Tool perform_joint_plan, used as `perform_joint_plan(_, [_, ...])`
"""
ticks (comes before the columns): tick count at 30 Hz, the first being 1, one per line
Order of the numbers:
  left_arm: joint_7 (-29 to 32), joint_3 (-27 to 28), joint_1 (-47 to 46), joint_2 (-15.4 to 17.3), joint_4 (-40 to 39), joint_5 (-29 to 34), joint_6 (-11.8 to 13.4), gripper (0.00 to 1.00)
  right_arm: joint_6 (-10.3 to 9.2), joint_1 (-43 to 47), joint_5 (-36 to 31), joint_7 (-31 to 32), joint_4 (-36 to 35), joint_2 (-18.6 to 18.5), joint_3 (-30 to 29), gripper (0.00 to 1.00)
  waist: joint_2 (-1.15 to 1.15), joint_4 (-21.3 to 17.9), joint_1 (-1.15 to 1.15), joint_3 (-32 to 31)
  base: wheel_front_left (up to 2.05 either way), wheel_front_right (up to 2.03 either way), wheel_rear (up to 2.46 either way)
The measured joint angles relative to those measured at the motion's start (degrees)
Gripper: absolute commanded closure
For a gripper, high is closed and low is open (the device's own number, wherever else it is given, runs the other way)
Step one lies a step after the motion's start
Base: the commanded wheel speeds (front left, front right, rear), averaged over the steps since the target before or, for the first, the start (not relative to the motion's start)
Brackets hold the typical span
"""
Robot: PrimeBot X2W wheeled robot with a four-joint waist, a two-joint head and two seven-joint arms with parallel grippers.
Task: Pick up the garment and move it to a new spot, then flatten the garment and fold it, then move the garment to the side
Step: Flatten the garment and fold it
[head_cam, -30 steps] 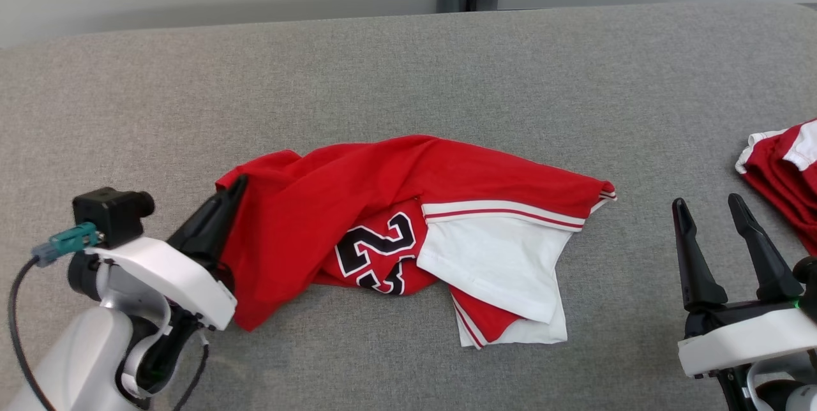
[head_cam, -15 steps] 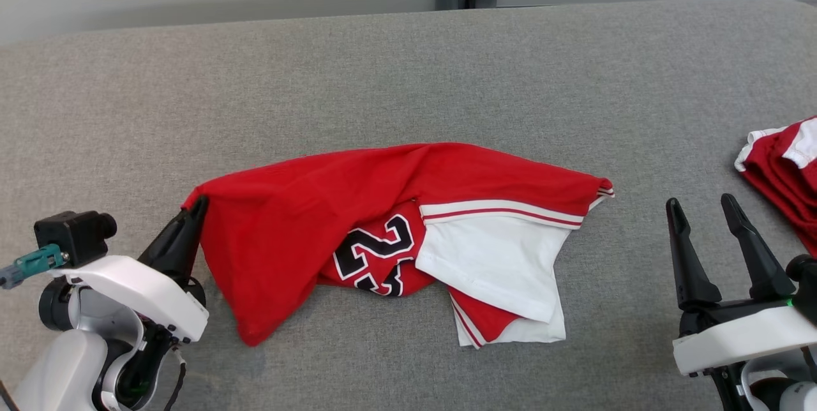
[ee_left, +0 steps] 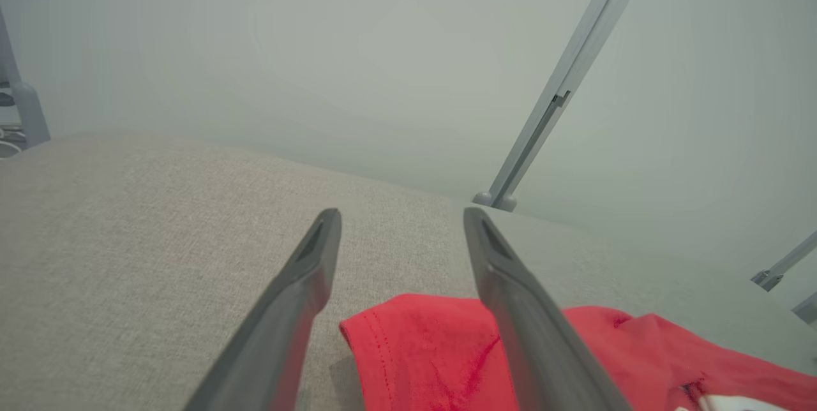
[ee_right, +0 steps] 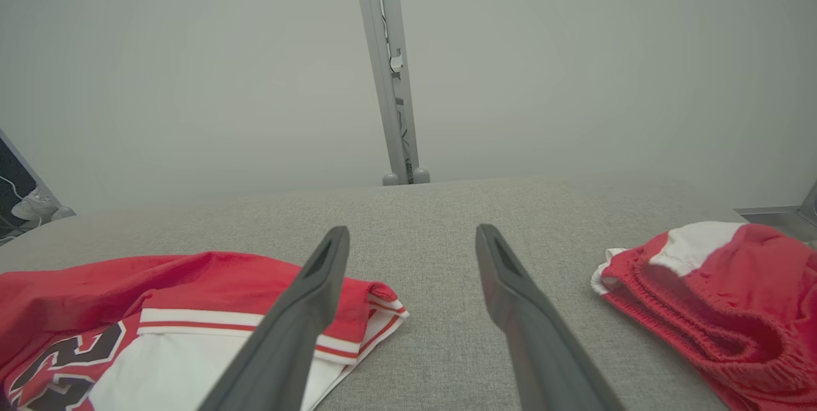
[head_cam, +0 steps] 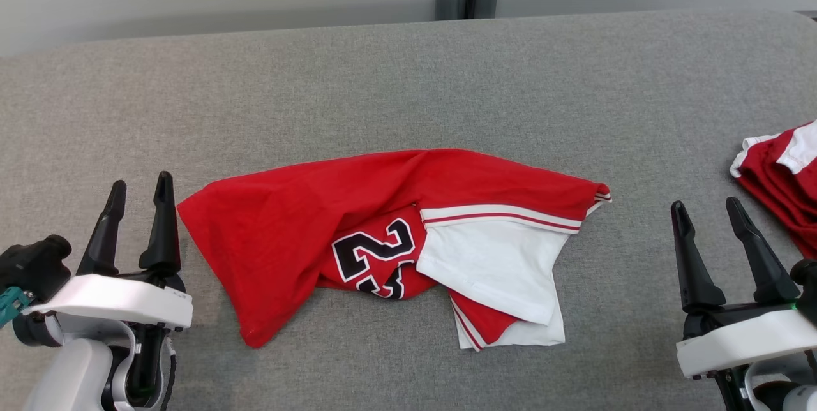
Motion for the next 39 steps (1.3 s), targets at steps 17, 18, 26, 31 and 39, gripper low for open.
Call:
perform_joint_plan(17, [-0.8,4.9,13.9,-0.9,-15.7,15.8,7.5,0.00,0.00,2.8,-1.5,1.4,-0.7,0.0,0.2,0.00,0.00,1.9,0.00,-4.6,0.00,0.00,0.00])
perform_joint_plan(18, [-0.2,4.5,14.6,-0.8,-15.7,16.0,7.9,0.00,0.00,2.9,-1.5,1.5,-0.7,0.0,0.1,0.00,0.00,1.9,0.00,-4.8,0.00,0.00,0.00])
perform_joint_plan(26, [1.6,3.3,16.9,-0.8,-16.4,15.9,8.4,0.00,0.00,3.9,-1.5,1.7,-1.5,0.0,-0.4,0.00,0.00,2.3,0.00,-5.3,0.00,0.00,0.00])
perform_joint_plan(31, [1.6,3.1,16.2,-0.9,-16.7,15.6,8.3,0.00,0.00,3.8,-1.5,1.7,-1.8,0.0,-0.6,0.00,0.00,2.9,0.00,-5.1,0.00,0.00,0.00])
perform_joint_plan(39, [4.2,-0.3,13.1,-1.3,-16.6,14.8,5.5,0.00,0.00,3.8,-1.8,2.6,-2.3,0.0,-0.4,0.00,0.00,5.1,-0.01,-4.2,0.00,0.00,0.00])
